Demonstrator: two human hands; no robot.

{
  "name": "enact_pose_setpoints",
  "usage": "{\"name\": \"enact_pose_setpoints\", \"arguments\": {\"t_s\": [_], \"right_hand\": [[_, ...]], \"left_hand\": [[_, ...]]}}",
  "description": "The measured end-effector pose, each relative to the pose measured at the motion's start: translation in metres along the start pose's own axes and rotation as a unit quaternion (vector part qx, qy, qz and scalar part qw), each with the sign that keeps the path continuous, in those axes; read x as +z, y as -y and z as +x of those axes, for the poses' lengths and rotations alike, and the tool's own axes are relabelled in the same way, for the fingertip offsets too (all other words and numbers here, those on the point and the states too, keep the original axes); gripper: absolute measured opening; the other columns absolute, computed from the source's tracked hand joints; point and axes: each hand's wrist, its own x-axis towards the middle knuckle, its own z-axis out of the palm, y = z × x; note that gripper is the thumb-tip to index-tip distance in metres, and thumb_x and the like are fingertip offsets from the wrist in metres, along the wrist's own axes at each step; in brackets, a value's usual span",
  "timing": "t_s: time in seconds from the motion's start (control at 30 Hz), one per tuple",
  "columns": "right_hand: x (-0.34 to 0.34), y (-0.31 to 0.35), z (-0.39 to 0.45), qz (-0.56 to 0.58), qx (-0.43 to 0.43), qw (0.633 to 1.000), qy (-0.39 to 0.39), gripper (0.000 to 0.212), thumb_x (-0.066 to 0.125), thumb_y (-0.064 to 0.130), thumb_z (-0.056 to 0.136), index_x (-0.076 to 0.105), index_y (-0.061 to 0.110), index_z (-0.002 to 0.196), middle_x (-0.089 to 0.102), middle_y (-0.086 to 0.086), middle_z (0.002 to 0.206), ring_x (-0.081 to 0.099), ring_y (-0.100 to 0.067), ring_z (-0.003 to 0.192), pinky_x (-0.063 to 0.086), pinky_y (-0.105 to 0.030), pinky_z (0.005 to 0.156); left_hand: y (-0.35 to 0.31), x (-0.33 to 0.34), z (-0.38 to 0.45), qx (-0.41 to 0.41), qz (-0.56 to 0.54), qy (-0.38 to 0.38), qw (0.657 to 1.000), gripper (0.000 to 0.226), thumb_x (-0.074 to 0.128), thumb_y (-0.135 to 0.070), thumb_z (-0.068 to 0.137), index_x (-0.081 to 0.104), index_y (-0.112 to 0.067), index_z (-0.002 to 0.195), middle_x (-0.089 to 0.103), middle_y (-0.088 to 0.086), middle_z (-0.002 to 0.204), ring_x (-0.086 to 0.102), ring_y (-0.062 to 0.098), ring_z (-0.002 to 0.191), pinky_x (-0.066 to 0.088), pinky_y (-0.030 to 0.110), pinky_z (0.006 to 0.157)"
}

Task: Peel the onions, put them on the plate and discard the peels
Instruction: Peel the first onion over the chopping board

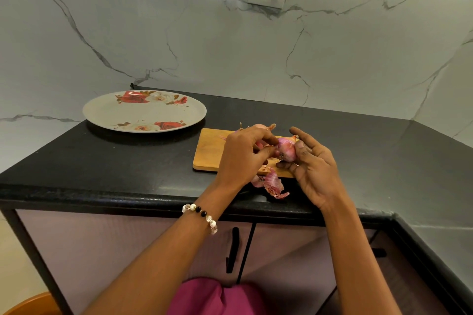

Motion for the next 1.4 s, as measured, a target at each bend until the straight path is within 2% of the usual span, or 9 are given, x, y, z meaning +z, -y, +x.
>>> {"name": "enact_pose_setpoints", "arguments": {"t_s": [0.1,0.3,0.67,0.87,0.93,1.03,1.1,1.23,1.4], "right_hand": [[0.002,0.001,-0.001,-0.001,0.003,1.000,0.008,0.038,0.041,0.009,0.104,0.046,0.004,0.141,0.075,-0.009,0.089,0.072,-0.020,0.075,0.061,-0.034,0.065],[0.003,0.002,-0.002,0.000,0.009,1.000,0.012,0.038,0.040,0.009,0.104,0.046,0.003,0.141,0.075,-0.010,0.090,0.073,-0.021,0.076,0.063,-0.038,0.070],[0.001,0.001,0.000,0.017,0.006,1.000,-0.008,0.038,0.042,0.010,0.103,0.047,0.002,0.140,0.075,-0.011,0.093,0.070,-0.022,0.080,0.062,-0.034,0.069],[0.000,0.002,0.000,0.059,-0.004,0.998,-0.032,0.036,0.042,0.009,0.103,0.048,0.000,0.138,0.068,-0.019,0.107,0.071,-0.026,0.086,0.061,-0.032,0.066],[-0.001,0.002,0.000,0.071,-0.003,0.997,-0.040,0.036,0.041,0.008,0.104,0.049,0.000,0.138,0.065,-0.021,0.112,0.070,-0.028,0.091,0.060,-0.031,0.065],[-0.002,0.002,0.001,0.081,-0.005,0.995,-0.055,0.035,0.042,0.008,0.104,0.050,0.000,0.136,0.065,-0.020,0.113,0.070,-0.029,0.093,0.061,-0.031,0.066],[-0.003,0.001,0.002,0.080,-0.010,0.995,-0.062,0.035,0.044,0.009,0.103,0.051,0.000,0.136,0.065,-0.019,0.112,0.070,-0.028,0.092,0.061,-0.031,0.067],[-0.001,0.002,0.000,0.058,-0.022,0.997,-0.044,0.045,0.060,0.013,0.087,0.055,0.005,0.132,0.070,-0.011,0.103,0.072,-0.020,0.087,0.062,-0.031,0.069],[-0.001,0.002,-0.002,0.042,-0.022,0.999,-0.023,0.054,0.066,0.011,0.080,0.055,0.006,0.133,0.067,-0.016,0.112,0.073,-0.023,0.091,0.061,-0.030,0.066]], "left_hand": [[0.001,0.000,-0.001,0.001,0.001,-0.012,1.000,0.014,0.077,-0.010,0.076,0.074,-0.009,0.089,0.071,0.000,0.083,0.065,0.009,0.065,0.056,0.030,0.057],[0.002,0.000,-0.001,0.025,0.028,-0.017,0.999,0.011,0.078,-0.013,0.075,0.074,-0.009,0.084,0.071,0.000,0.080,0.062,0.007,0.065,0.054,0.028,0.059],[0.009,0.010,0.001,0.020,0.083,0.040,0.996,0.010,0.066,-0.021,0.086,0.064,-0.013,0.091,0.052,-0.004,0.109,0.052,0.008,0.084,0.052,0.042,0.075],[0.007,0.010,0.000,0.001,0.107,0.071,0.992,0.006,0.062,-0.017,0.088,0.058,-0.013,0.086,0.049,0.000,0.114,0.052,0.012,0.096,0.053,0.037,0.078],[0.007,0.010,0.001,-0.005,0.114,0.055,0.992,0.007,0.064,-0.015,0.086,0.057,-0.015,0.083,0.050,-0.002,0.106,0.053,0.011,0.090,0.052,0.034,0.076],[0.006,0.008,0.003,-0.028,0.104,0.000,0.994,0.017,0.065,-0.011,0.085,0.052,-0.020,0.080,0.048,-0.007,0.094,0.051,0.005,0.072,0.044,0.015,0.065],[0.006,0.006,0.003,-0.028,0.104,-0.021,0.994,0.013,0.066,-0.007,0.085,0.056,-0.017,0.084,0.052,-0.004,0.093,0.053,0.004,0.071,0.042,0.010,0.062],[0.008,0.004,0.002,-0.004,0.090,-0.027,0.996,0.022,0.065,-0.001,0.084,0.068,-0.010,0.103,0.066,0.000,0.098,0.058,0.005,0.079,0.046,0.009,0.068],[0.001,0.001,0.001,0.005,-0.018,-0.002,1.000,0.022,0.071,-0.008,0.083,0.072,-0.011,0.104,0.073,0.000,0.096,0.066,0.006,0.086,0.051,0.013,0.075]]}}
